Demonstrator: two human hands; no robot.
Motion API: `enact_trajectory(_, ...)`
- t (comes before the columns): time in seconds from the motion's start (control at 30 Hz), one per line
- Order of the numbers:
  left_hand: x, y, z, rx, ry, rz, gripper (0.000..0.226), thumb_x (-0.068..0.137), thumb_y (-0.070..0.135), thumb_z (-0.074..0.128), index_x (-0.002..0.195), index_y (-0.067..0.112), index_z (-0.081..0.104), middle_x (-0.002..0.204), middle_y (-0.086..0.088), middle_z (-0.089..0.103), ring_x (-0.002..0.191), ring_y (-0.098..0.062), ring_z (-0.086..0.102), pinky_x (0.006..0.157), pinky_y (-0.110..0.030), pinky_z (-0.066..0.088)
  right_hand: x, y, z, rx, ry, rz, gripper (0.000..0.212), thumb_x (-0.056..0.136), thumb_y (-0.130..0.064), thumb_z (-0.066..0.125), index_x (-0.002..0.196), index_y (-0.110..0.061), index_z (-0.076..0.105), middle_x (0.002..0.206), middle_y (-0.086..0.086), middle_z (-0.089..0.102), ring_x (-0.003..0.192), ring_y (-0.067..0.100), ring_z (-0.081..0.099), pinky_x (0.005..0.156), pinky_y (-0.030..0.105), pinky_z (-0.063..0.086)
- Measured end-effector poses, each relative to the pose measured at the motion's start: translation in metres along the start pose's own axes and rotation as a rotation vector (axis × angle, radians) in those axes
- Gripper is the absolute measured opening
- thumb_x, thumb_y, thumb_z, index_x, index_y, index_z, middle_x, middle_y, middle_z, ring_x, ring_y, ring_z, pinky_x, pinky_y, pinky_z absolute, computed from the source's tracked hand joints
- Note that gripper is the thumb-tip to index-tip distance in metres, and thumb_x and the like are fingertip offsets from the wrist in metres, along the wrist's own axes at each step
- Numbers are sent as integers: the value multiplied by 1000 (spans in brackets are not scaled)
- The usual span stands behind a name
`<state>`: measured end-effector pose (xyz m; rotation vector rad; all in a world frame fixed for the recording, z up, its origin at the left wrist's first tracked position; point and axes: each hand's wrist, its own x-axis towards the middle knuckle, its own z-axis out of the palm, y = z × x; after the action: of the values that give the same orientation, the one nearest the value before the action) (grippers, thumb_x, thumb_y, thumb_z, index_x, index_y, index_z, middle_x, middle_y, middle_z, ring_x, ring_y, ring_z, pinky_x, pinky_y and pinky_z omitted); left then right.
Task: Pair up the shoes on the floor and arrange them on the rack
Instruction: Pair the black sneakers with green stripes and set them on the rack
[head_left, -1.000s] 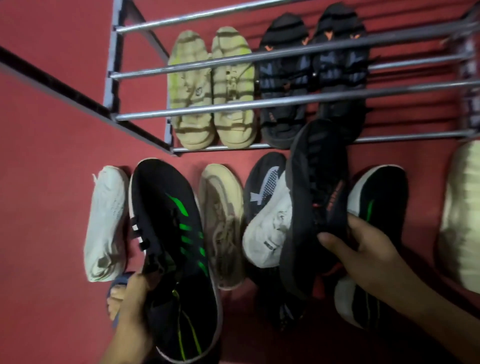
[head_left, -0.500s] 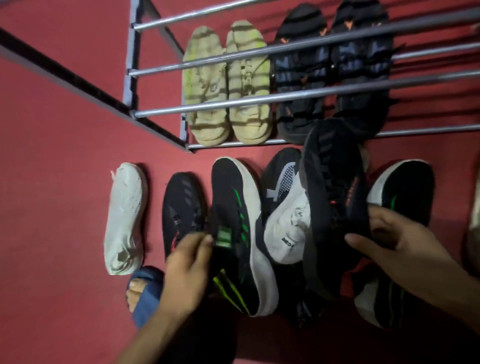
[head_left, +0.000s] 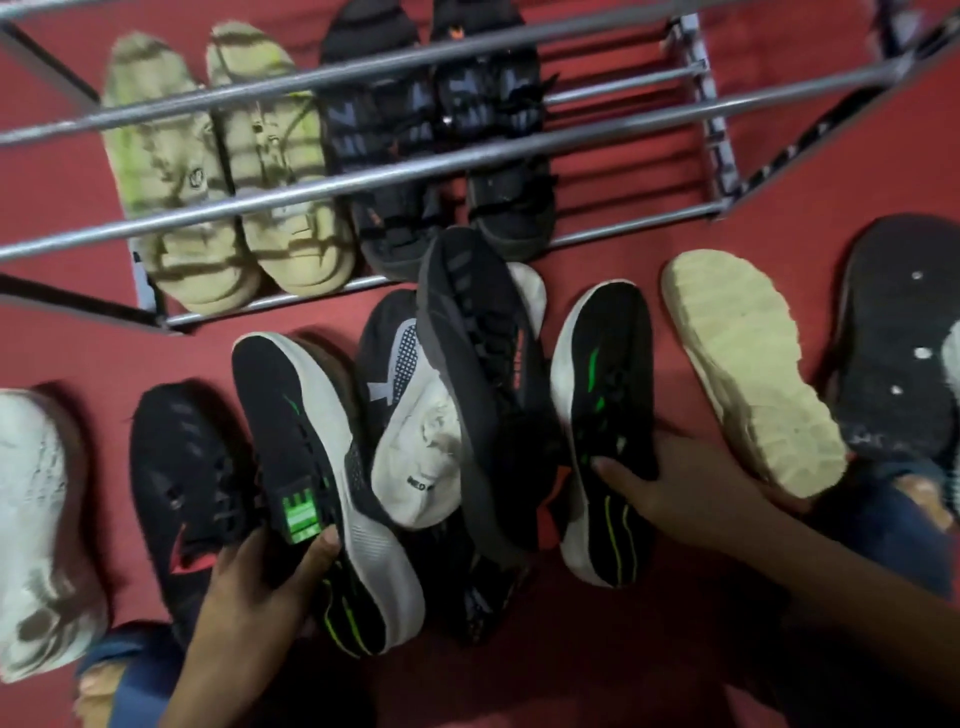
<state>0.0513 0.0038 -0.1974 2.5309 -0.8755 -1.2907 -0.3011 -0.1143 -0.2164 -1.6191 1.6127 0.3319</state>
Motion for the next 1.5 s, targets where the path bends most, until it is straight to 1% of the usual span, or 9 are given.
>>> enact_trajectory(0.13,-12,4,3,64,168,148,32,76,40,77,90,17,60,94,-4,60,87,-21,60,78,-38,50,-3,8,9,357,58,14,27,75,-54,77,97,-47,65,85,-36,70,82,-14,66,68,3,46)
enact_trajectory(0.33,0,16,7,-230,77,31,36,74,17,85,101,24,61,97,0,75,91,-20,72,83,-44,58,25,7,20,414,88,208,58,62,-30,90,105,-19,54,90,-5,66,84,15,67,68,31,52)
enact_trajectory(0.57,-17,27,-25,-462,-98,-278,17,76,4,78,92,0,76,77,-13,78,64,-26,74,57,-29,57,-13,-40,-36,79,-101,11,32,90,-35,68,118,-21,71,109,1,72,106,20,67,79,22,46)
enact_trajectory(0.73,-66,63,-73,-45,17,-67,20,82,21,72,68,7,67,75,-17,75,80,-34,73,67,-39,52,-102,-70,-116,241,-134,21,47,95,-31,65,140,-20,55,130,1,65,111,13,60,96,17,45)
enact_trajectory(0.83,-104,83,-101,181,20,21,36,90,34,64,64,9,59,88,-21,75,91,-36,72,72,-38,53,-164,-82,-155,292,-162,-51,38,95,-27,67,131,-22,56,96,-21,62,82,-11,56,61,-5,38)
enact_trajectory(0.93,-151,99,-122,320,58,163,41,96,45,54,94,8,71,98,-14,76,97,-31,71,78,-33,51,-215,-96,-179,338,-169,-103,19,91,-39,68,102,-23,67,81,-19,70,75,-8,64,59,1,42)
enact_trajectory(1.2,-239,112,-202,145,200,412,25,102,24,50,122,18,65,100,-2,69,89,-18,61,75,-25,41,-325,-143,-185,977,-408,-203,51,74,-49,84,109,-12,80,112,10,78,107,22,74,101,37,53)
enact_trajectory(1.37,-310,136,-181,-182,144,551,14,101,23,53,107,23,65,97,-1,74,82,-17,69,61,-22,53,-367,-156,-160,1206,-462,-315,30,80,-25,79,105,-8,80,105,15,77,89,25,76,78,31,60)
enact_trajectory(1.5,-364,131,-132,-395,34,577,28,98,4,46,110,14,69,106,-4,76,100,-22,71,90,-46,57,-397,-156,-144,1153,-424,-313,23,86,-23,73,103,-7,79,104,16,78,88,24,76,83,33,61)
